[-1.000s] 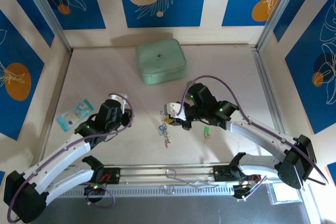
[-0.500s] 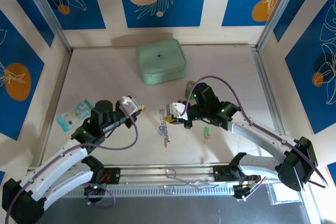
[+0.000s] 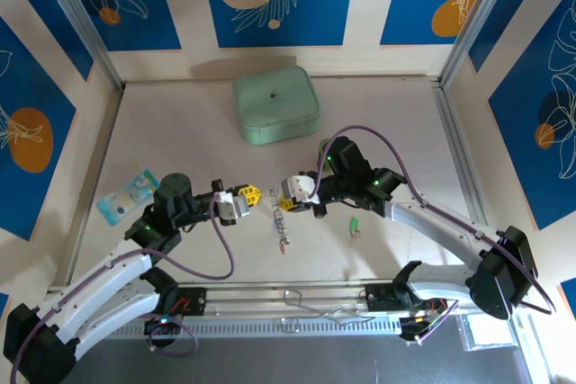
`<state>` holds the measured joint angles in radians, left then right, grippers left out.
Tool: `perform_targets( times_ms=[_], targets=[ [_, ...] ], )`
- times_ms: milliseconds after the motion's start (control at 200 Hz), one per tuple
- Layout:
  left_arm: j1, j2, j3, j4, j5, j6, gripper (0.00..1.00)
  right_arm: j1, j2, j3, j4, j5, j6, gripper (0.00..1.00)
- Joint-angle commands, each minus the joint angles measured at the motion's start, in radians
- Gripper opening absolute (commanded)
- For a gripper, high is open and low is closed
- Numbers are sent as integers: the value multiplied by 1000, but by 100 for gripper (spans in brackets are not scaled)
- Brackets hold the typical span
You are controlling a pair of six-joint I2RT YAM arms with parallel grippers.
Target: Put the keys on the keyring
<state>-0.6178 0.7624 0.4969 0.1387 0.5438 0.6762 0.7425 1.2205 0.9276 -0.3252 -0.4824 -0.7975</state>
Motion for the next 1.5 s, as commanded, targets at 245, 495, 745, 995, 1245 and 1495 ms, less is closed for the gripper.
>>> perform_targets(
  times_ms=[245,495,745,995,1245,1495],
  targets=[
    [-6,-8,10,-35,230,40,0,24,67,102,-74,-89,-40,0],
    [-6,10,28,-68,286,92,0,34,99,135,-111,-114,-63,0],
    [-6,17,28,-71,271,128,0,40,119,151,-146,-130,-105,0],
    [-6,19,27,-72,271,143,0,44,132,168,-193,-116,-129,0],
    [-6,31,25,-51,307,123,0,52,161,189,-184,-122,-137,0],
    [-7,52,9,7,377,40,0,39,163,191,-171,-151,-126,0]
  ],
)
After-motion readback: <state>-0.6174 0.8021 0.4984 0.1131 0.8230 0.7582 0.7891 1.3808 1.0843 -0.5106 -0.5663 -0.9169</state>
